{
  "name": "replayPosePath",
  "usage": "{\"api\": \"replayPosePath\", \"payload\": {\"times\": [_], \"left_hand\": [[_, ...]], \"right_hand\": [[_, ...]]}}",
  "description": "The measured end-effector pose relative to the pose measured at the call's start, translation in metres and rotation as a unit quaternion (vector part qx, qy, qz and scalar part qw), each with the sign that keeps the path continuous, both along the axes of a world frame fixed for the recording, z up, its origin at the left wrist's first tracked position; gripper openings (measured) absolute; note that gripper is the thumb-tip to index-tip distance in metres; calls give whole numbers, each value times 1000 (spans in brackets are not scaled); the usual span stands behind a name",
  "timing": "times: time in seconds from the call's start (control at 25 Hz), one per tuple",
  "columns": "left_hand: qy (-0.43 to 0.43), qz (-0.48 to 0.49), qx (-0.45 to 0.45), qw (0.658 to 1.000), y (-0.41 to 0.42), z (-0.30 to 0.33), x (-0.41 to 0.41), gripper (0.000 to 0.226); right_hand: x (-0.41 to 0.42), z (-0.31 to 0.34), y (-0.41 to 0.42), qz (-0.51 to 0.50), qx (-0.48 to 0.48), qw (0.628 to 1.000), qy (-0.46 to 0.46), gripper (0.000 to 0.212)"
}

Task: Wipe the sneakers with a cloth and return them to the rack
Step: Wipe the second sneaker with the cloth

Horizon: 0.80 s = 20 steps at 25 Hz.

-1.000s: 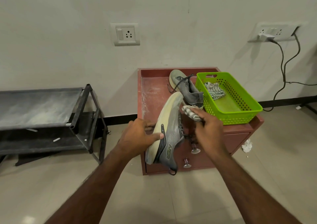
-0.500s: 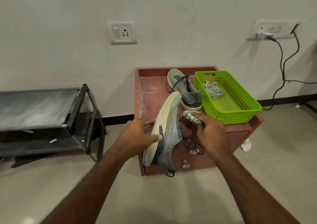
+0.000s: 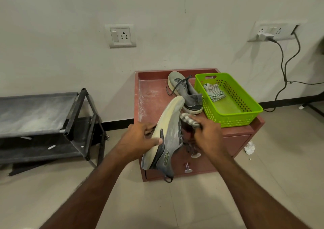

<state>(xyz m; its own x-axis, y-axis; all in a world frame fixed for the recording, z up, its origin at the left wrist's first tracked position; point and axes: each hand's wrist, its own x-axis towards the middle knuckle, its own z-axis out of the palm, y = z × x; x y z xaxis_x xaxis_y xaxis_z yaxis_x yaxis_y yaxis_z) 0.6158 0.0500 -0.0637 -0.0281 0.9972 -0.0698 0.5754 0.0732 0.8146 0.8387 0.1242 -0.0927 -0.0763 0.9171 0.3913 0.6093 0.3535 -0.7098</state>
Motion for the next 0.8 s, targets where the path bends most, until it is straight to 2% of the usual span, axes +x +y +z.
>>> {"api": "replayPosePath", "payload": {"times": [0.08, 0.16, 0.24, 0.28, 0.32, 0.4, 0.48, 0.56, 0.6, 0.72, 0.8], "left_hand": [[-3, 7, 7, 1000, 0, 1, 1, 75], [-3, 16, 11, 1000, 2, 1, -1, 60], [23, 14, 12, 1000, 4, 3, -2, 25], [28, 14, 19, 999, 4, 3, -3, 13], [20, 10, 23, 999, 5, 3, -3, 11], [-2, 13, 13, 1000, 5, 1, -4, 33], [0, 22, -2, 1000, 4, 1, -4, 52], [23, 25, 6, 999, 4, 1, -2, 59], [37, 25, 14, 999, 3, 3, 1, 61], [93, 25, 24, 995, 1, 5, 7, 66], [108, 20, 36, 993, 3, 4, 11, 61]], "right_hand": [[4, 8, -8, -42, 19, 999, 17, 54], [-13, 12, -25, 60, 82, 995, 20, 51], [-34, 4, -39, 180, 135, 974, -30, 47], [-40, -2, -39, 210, 147, 965, -57, 45], [-40, -8, -33, 218, 151, 962, -71, 45], [-33, -16, -18, 176, 123, 975, -56, 49], [-17, -16, -8, 75, 36, 996, -24, 53], [0, -11, -4, -7, -21, 1000, 3, 50], [4, -7, -8, -17, -20, 999, 19, 49], [-11, 0, -27, 95, 9, 995, 31, 44], [-25, -6, -41, 165, 7, 986, 10, 44]]}}
